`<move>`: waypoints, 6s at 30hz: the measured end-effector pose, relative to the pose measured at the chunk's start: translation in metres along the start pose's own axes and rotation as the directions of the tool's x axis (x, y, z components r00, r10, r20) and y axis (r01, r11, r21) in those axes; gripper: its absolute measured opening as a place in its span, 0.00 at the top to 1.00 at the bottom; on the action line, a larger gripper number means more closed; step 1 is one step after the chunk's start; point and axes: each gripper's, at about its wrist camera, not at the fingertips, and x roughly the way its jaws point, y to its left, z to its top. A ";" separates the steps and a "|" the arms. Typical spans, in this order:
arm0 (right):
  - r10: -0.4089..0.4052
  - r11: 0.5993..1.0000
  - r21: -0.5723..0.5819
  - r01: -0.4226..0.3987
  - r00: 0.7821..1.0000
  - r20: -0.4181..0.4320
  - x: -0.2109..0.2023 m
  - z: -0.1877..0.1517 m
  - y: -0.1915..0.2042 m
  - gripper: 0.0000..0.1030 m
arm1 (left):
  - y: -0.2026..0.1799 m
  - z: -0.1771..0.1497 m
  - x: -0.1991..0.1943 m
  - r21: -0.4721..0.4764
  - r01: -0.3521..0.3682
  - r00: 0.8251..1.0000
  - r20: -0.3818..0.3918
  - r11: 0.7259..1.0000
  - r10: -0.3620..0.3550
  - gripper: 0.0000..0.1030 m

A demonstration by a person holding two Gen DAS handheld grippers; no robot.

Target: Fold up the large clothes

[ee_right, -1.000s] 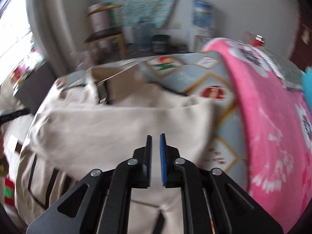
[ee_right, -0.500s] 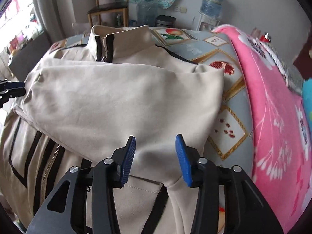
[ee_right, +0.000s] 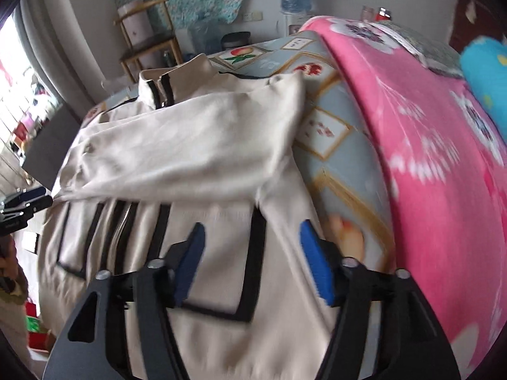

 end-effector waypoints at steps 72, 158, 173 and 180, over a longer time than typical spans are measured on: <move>0.029 0.994 0.102 -0.049 0.982 0.188 -0.119 -0.142 -0.037 0.95 | -0.026 -0.193 -0.139 -0.195 0.014 0.977 0.212 0.981 0.028 0.92; 0.308 0.948 0.075 -0.309 0.951 0.025 -0.057 -0.100 0.016 0.46 | 0.014 -0.177 -0.115 -0.234 0.054 0.991 0.131 0.971 -0.024 0.55; 0.198 0.935 -0.263 -0.237 0.966 -0.164 0.010 -0.106 0.142 0.94 | -0.035 -0.161 -0.050 -0.039 -0.141 0.988 0.064 0.989 0.143 0.98; 0.174 0.936 -0.308 -0.169 0.985 -0.011 -0.024 -0.085 0.156 0.95 | -0.035 -0.138 -0.088 -0.035 -0.181 0.960 0.212 0.983 0.184 0.99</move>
